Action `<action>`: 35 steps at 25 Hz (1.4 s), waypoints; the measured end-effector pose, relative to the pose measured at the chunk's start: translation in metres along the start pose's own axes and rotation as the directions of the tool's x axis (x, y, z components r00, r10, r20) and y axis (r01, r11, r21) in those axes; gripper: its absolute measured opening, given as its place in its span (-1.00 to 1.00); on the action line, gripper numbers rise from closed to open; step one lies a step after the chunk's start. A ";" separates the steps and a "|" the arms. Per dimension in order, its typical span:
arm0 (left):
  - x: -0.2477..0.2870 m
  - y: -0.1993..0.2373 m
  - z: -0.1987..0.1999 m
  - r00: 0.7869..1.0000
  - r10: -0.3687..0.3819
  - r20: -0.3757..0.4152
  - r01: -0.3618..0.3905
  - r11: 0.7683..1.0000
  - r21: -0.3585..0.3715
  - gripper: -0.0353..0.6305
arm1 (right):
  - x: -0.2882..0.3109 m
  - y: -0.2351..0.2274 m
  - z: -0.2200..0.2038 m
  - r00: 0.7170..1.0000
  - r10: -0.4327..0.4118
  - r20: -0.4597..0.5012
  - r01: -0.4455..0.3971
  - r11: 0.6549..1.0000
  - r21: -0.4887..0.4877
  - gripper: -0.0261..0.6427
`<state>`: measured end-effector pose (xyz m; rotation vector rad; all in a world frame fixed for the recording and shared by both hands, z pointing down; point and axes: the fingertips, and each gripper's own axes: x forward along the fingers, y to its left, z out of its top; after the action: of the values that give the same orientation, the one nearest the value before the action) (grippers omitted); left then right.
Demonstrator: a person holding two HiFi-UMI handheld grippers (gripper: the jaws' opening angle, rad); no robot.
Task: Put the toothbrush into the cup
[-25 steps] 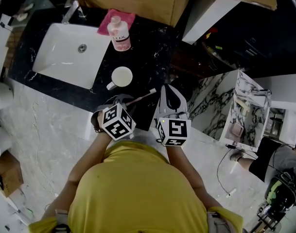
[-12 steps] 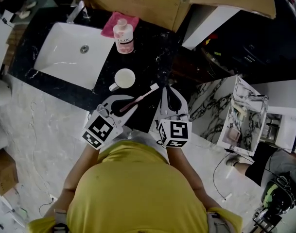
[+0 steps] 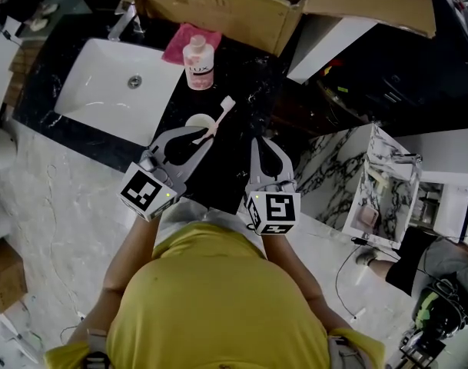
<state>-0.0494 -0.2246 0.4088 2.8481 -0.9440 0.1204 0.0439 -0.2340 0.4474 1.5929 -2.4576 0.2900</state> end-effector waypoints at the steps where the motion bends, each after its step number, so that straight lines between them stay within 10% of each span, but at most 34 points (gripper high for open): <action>1: 0.000 0.004 -0.001 1.000 -0.003 0.006 0.003 1.000 0.010 -0.75 | 0.001 0.001 0.000 1.000 0.001 -0.003 -0.002 1.000 -0.002 -0.90; 13: 0.012 0.035 -0.001 0.995 -0.082 0.064 0.076 0.994 0.081 -0.75 | 0.008 0.000 -0.005 1.000 -0.007 -0.029 0.007 1.000 -0.006 -0.90; 35: 0.009 0.059 -0.061 0.979 -0.075 -0.188 0.091 0.993 0.073 -0.72 | 0.037 0.029 0.005 0.997 0.082 -0.018 -0.082 0.997 -0.015 -0.90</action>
<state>-0.0793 -0.2674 0.4762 2.8818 -0.7990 0.4158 0.0021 -0.2556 0.4510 1.4799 -2.5094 0.2952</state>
